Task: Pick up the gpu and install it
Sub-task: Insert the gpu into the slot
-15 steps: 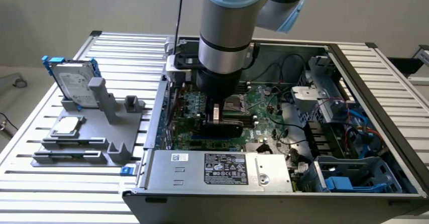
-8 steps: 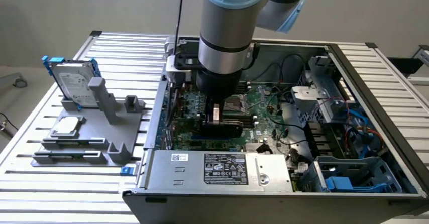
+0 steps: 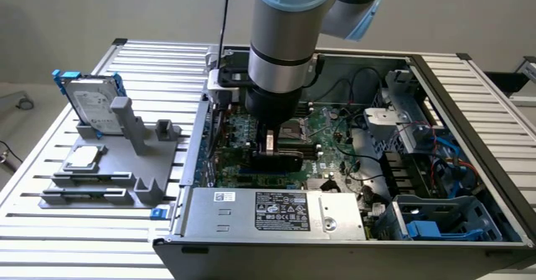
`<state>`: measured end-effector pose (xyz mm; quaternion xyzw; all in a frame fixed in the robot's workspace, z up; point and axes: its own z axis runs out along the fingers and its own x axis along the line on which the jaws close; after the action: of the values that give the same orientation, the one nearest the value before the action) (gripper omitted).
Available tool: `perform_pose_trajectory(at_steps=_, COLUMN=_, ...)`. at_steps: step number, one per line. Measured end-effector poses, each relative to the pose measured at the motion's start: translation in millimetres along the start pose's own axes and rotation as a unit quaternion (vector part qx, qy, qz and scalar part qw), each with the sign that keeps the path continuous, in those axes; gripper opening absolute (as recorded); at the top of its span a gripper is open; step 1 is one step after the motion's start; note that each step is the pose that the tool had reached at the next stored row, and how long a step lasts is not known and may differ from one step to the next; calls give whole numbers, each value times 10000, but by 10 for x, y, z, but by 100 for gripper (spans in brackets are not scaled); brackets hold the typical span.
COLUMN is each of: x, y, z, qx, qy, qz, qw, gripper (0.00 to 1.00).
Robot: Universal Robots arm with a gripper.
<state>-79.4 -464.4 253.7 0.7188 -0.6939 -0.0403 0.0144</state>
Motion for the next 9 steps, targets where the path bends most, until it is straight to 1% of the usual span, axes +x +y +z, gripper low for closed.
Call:
perform_pose_trajectory(at_steps=2, x=0, y=-2, z=1, qx=-2, qy=-1, qz=0, qw=10000, gripper=26)
perform_pose_trajectory(at_steps=3, x=-2, y=-1, z=4, qx=-2, qy=-8, qz=0, qw=10000, gripper=27)
perform_pose_trajectory(at_steps=4, x=-1, y=-2, z=5, qx=0, qy=-6, qz=1, qw=10000, gripper=27)
perform_pose_trajectory(at_steps=5, x=-1, y=-2, z=2, qx=-1, qy=-4, qz=1, qw=10000, gripper=33)
perform_pose_trajectory(at_steps=6, x=0, y=-2, z=-9, qx=-4, qy=0, qz=0, qw=10000, gripper=33)
perform_pose_trajectory(at_steps=7, x=-1, y=-1, z=-18, qx=-5, qy=-2, qz=0, qw=10000, gripper=41)
perform_pose_trajectory(at_steps=9, x=-2, y=2, z=-61, qx=-9, qy=-1, qz=0, qw=10000, gripper=41)
